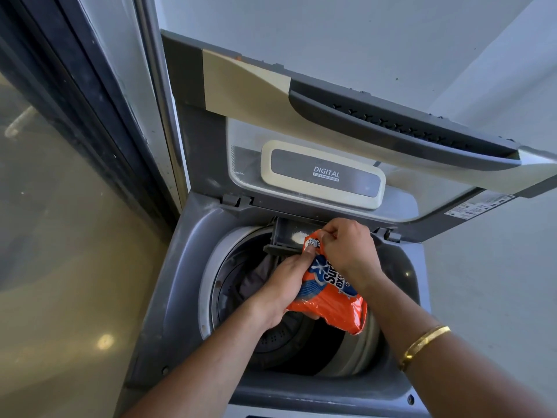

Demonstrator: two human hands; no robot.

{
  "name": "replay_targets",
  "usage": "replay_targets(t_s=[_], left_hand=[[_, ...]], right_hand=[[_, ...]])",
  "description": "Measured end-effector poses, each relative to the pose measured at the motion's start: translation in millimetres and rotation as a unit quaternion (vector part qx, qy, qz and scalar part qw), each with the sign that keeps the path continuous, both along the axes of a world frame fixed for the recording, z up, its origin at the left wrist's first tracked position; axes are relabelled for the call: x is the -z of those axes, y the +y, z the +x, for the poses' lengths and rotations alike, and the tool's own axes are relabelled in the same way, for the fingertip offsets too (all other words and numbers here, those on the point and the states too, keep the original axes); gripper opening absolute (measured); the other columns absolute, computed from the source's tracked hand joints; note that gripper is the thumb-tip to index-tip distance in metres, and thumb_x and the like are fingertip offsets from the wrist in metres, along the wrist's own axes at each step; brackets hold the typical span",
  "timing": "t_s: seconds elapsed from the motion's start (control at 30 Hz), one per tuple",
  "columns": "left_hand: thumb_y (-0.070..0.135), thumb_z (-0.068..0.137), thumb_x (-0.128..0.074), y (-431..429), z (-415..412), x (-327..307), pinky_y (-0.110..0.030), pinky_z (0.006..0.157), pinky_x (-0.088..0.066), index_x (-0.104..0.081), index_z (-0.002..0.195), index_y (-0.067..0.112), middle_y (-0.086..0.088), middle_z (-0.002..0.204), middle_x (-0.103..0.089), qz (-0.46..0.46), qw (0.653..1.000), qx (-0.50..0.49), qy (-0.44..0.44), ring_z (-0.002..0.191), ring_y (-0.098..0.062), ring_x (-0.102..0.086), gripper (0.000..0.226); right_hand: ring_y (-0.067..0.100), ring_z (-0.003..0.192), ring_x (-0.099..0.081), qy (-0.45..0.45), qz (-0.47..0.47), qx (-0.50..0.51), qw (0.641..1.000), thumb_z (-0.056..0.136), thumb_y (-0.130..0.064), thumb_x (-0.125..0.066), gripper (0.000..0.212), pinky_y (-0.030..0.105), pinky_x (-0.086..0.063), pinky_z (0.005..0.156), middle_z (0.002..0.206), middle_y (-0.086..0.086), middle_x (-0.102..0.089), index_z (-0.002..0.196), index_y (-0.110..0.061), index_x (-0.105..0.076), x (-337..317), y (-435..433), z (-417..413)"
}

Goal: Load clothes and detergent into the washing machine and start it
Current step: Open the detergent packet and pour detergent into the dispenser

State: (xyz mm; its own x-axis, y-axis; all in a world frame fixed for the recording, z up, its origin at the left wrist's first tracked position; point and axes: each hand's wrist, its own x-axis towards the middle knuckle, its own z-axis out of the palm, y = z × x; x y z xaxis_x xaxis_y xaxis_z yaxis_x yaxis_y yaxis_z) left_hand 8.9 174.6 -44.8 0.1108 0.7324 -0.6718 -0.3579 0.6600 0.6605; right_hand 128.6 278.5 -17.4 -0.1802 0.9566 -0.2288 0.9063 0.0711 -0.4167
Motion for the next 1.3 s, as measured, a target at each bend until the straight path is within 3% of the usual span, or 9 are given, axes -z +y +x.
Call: replay_targets(t_s=[0.13, 0.33, 0.7, 0.87, 0.97, 1.2, 1.3], left_hand=[[0.064, 0.114, -0.045, -2, 0, 0, -0.035, 0.06, -0.067, -0.072, 0.127, 0.027, 0.002, 0.101, -0.089, 0.005, 1.0, 0.003, 0.002, 0.087, -0.018, -0.087, 0.048], [0.066, 0.113, -0.045, -2, 1, 0, -0.037, 0.064, -0.068, -0.074, 0.127, 0.028, 0.0, 0.105, -0.089, -0.004, 1.0, 0.001, -0.006, 0.09, -0.02, -0.087, 0.05], [0.064, 0.114, -0.044, -2, 2, 3, -0.043, 0.074, -0.069, -0.072, 0.123, 0.031, 0.004, 0.104, -0.089, -0.001, 1.0, 0.003, -0.008, 0.092, -0.018, -0.087, 0.045], [0.062, 0.114, -0.045, 0, 1, 3, -0.04, 0.068, -0.068, -0.071, 0.115, 0.032, 0.007, 0.095, -0.089, 0.002, 1.0, -0.011, -0.011, 0.085, -0.016, -0.087, 0.04], [0.063, 0.113, -0.045, 1, 0, 3, -0.039, 0.068, -0.069, -0.072, 0.117, 0.031, 0.004, 0.1, -0.089, -0.002, 1.0, -0.007, -0.018, 0.088, -0.017, -0.087, 0.042], [0.061, 0.114, -0.046, 1, 2, 12, -0.052, 0.091, -0.069, -0.071, 0.118, 0.03, 0.005, 0.098, -0.089, 0.001, 1.0, -0.015, -0.014, 0.089, -0.015, -0.087, 0.04], [0.062, 0.113, -0.048, 1, 4, 17, -0.053, 0.096, -0.069, -0.071, 0.126, 0.026, 0.002, 0.107, -0.089, -0.001, 1.0, -0.016, -0.009, 0.099, -0.02, -0.087, 0.045]], right_hand=[[0.009, 0.08, -0.069, 0.002, 0.003, 0.001, 1.0, 0.106, -0.032, -0.063, 0.015, 0.036, -0.065, 0.074, 0.094, -0.005, -0.075, 0.1, -0.023, -0.072, 3, -4, 1], [0.006, 0.078, -0.067, 0.004, -0.004, 0.003, 1.0, 0.106, -0.031, -0.063, 0.014, 0.022, -0.054, 0.064, 0.092, -0.007, -0.073, 0.1, -0.023, -0.072, 3, -5, 4], [0.008, 0.081, -0.069, 0.015, -0.011, 0.008, 1.0, 0.106, -0.029, -0.065, 0.012, 0.029, -0.062, 0.071, 0.093, -0.006, -0.074, 0.097, -0.023, -0.072, 9, -2, 5], [0.009, 0.081, -0.069, 0.017, -0.003, 0.006, 1.0, 0.105, -0.028, -0.064, 0.013, 0.027, -0.059, 0.069, 0.094, -0.005, -0.074, 0.099, -0.022, -0.073, 10, 0, 5], [0.01, 0.081, -0.069, 0.02, -0.003, 0.009, 1.0, 0.105, -0.027, -0.064, 0.013, 0.035, -0.064, 0.073, 0.093, -0.005, -0.074, 0.097, -0.022, -0.073, 10, 1, 5], [0.008, 0.081, -0.07, 0.029, -0.006, 0.014, 0.999, 0.106, -0.029, -0.064, 0.012, 0.03, -0.064, 0.072, 0.095, -0.006, -0.074, 0.102, -0.022, -0.074, 12, -2, 6], [0.007, 0.082, -0.069, 0.032, -0.005, 0.014, 0.999, 0.106, -0.03, -0.064, 0.013, 0.029, -0.062, 0.073, 0.097, -0.005, -0.075, 0.105, -0.023, -0.074, 13, -4, 9]])
